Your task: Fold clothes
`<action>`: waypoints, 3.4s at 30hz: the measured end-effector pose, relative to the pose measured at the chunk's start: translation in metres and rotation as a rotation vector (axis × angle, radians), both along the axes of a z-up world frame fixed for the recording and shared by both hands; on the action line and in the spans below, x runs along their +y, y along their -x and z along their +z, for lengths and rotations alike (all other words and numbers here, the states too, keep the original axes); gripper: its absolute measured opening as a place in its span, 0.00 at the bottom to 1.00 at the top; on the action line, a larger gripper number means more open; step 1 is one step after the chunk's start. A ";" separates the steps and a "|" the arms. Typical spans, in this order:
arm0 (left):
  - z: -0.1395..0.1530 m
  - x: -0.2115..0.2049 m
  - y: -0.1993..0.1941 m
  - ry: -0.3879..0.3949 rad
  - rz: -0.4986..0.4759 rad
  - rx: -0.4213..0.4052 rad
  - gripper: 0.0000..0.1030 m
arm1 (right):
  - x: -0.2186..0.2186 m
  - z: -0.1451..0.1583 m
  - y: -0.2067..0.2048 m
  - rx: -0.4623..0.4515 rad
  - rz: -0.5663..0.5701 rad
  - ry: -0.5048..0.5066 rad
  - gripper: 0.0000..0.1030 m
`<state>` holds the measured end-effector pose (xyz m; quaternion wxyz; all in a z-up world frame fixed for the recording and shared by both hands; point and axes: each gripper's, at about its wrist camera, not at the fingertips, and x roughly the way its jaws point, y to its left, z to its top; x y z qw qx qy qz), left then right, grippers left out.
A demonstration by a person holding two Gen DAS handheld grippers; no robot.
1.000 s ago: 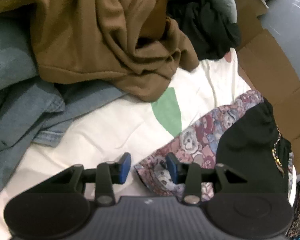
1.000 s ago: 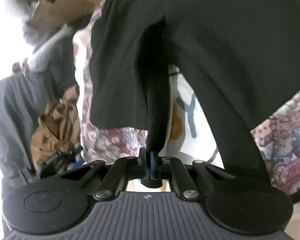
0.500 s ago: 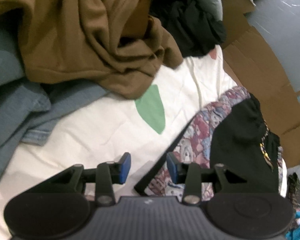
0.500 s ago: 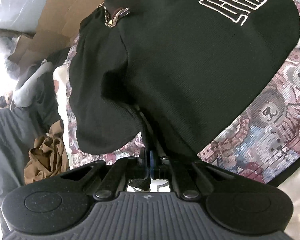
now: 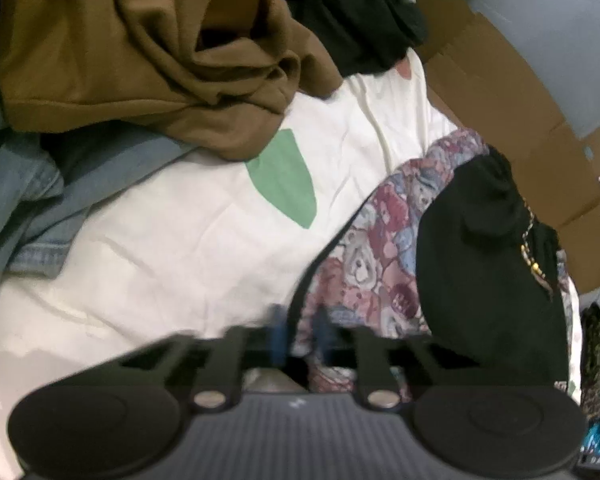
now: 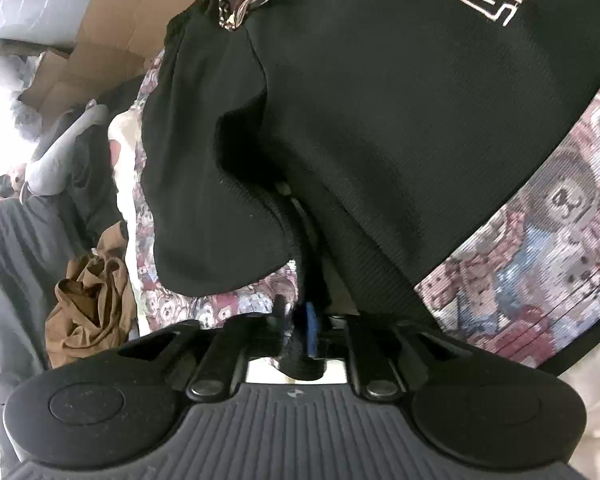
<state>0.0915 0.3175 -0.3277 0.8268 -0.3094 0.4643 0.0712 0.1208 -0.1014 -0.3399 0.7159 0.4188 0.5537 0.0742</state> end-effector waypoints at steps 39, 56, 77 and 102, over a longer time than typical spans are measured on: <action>0.097 0.020 -0.013 0.014 0.102 -0.107 0.06 | 0.016 0.028 0.017 0.044 0.054 -0.198 0.02; 0.022 0.029 -0.020 -0.039 0.139 0.002 0.06 | 0.012 -0.010 0.020 0.090 0.005 -0.063 0.54; 0.062 0.026 -0.006 0.025 0.145 -0.008 0.06 | 0.023 -0.002 0.033 0.109 0.015 -0.197 0.03; 0.038 0.030 0.002 -0.156 0.201 0.142 0.21 | 0.031 -0.002 0.029 0.158 0.031 -0.054 0.23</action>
